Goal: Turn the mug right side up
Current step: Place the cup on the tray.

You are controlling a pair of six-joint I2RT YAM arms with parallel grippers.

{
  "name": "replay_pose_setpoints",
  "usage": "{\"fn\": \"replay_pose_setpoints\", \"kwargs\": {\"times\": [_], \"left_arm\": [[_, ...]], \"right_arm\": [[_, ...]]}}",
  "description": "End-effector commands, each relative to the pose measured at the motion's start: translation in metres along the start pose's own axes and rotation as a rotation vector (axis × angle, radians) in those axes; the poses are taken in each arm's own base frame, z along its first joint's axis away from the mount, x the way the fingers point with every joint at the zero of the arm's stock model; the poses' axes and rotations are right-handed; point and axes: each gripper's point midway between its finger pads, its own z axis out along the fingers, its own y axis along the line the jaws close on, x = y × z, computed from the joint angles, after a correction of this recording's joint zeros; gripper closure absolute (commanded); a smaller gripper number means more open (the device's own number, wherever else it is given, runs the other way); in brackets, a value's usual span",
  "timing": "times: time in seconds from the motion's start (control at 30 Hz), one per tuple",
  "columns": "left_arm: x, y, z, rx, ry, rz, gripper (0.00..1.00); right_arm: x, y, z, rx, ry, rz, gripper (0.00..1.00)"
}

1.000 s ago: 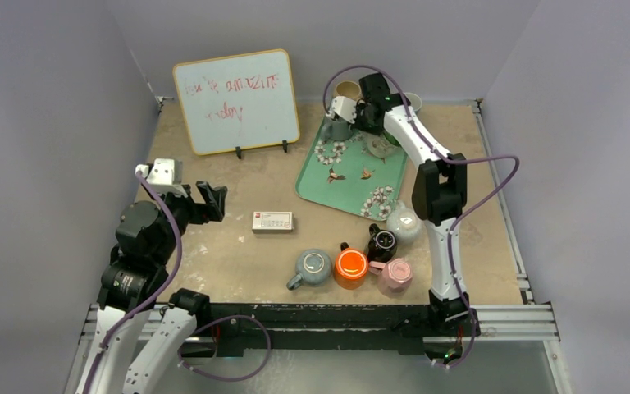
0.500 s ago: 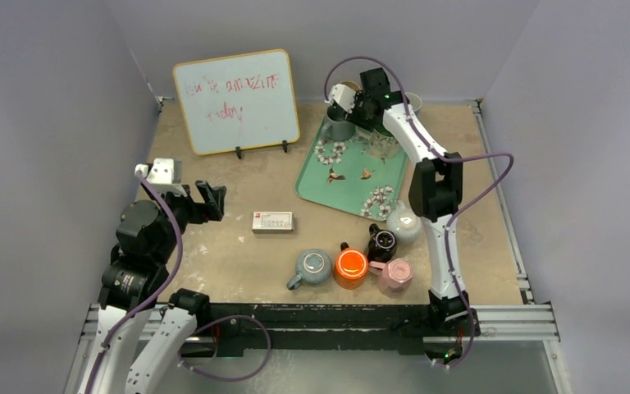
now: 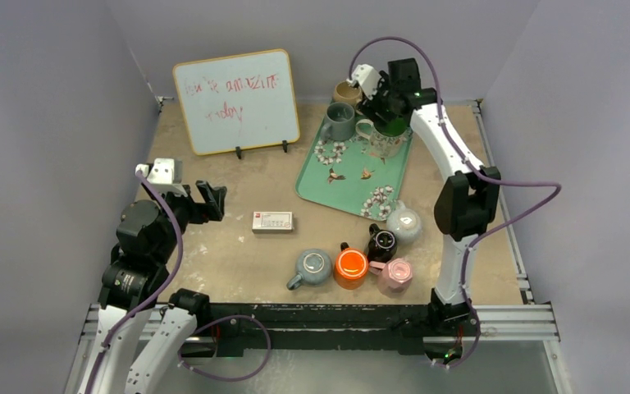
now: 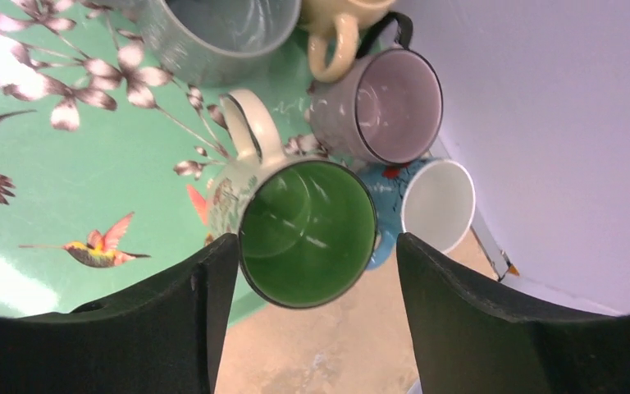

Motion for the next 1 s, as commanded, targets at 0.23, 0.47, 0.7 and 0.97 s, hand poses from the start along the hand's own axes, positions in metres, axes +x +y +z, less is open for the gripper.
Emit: {"fn": "replay_pose_setpoints", "kwargs": {"times": [0.23, 0.47, 0.7, 0.97], "left_arm": [[-0.003, -0.001, 0.002, 0.007, -0.014, 0.005, 0.16], [-0.003, -0.001, 0.002, 0.008, -0.013, 0.005, 0.16], [-0.003, -0.002, 0.003, 0.014, -0.010, 0.005, 0.16], [-0.003, -0.001, 0.003, 0.012, -0.011, 0.004, 0.16]], "right_arm": [[0.031, 0.021, 0.014, -0.097, 0.009, -0.010, 0.34], [0.038, 0.017, 0.032, -0.061, 0.021, 0.004, 0.47], [0.037, 0.000, 0.048, 0.034, 0.018, 0.044, 0.58], [0.031, -0.005, 0.064, 0.067, -0.017, 0.138, 0.65]]}}
